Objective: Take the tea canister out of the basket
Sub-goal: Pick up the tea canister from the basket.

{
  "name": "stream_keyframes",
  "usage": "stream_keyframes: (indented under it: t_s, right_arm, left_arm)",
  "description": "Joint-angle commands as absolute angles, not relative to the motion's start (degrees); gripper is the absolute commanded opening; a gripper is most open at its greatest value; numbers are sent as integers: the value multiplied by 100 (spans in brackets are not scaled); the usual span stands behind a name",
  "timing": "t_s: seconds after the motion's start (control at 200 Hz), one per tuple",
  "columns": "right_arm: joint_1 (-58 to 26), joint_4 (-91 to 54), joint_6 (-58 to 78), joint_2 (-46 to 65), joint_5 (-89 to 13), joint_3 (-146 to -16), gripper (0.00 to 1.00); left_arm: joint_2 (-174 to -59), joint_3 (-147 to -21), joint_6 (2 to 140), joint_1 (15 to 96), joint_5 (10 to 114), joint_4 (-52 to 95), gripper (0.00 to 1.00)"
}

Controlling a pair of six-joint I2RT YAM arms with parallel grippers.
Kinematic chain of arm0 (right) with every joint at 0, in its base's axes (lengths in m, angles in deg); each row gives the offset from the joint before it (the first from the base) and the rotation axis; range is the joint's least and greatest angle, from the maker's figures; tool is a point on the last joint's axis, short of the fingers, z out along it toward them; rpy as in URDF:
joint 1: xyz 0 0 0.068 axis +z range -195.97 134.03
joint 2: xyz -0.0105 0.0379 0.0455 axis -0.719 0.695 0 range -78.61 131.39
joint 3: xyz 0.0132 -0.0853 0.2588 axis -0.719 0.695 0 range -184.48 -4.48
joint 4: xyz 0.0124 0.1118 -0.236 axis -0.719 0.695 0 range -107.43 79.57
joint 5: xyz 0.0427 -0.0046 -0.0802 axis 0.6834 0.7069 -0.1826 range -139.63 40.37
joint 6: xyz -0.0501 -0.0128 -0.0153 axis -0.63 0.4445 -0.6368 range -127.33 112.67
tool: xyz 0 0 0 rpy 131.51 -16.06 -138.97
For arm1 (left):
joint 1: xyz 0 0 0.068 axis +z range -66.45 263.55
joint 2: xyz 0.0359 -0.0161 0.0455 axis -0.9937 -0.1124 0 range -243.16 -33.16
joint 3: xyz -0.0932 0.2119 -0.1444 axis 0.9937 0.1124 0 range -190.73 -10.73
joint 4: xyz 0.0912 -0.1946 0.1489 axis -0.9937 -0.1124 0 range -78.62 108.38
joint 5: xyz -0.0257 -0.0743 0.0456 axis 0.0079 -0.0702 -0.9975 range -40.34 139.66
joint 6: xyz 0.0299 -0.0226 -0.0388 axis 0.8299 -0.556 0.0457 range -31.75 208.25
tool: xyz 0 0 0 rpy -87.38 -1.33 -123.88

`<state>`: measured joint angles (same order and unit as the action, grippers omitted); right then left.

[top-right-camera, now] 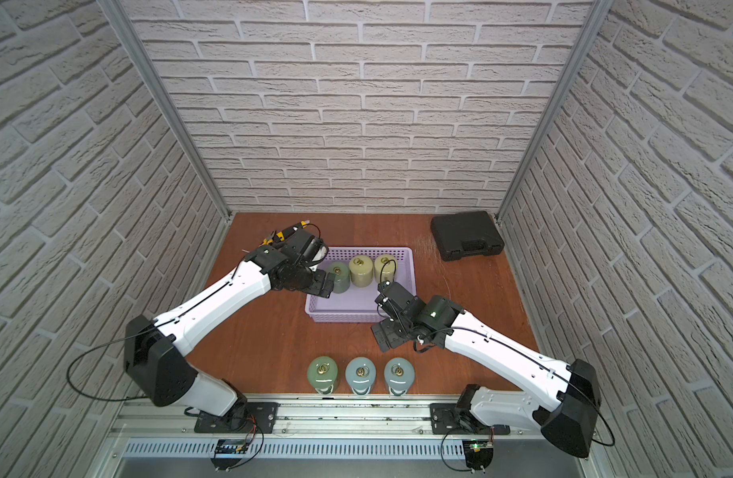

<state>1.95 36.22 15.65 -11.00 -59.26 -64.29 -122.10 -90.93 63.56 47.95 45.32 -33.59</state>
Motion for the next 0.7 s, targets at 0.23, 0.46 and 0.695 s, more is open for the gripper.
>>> stream_keyframes:
  t_s: [0.23, 0.46, 0.695]
  right_arm:
    - [149, 3307, 1175, -1551, -6146, -6285, 100]
    - [154, 3132, 939, -1819, -6121, -6117, 100]
    - [155, 3116, 871, -2011, -6209, -6038, 100]
  left_arm:
    - [-13098, -10082, 6888, 4934, 4297, -3750, 98]
    - [-13752, -10702, 7167, 4971, 4304, -3858, 98]
    - [-14287, -11157, 7328, 4997, 4334, -3918, 98]
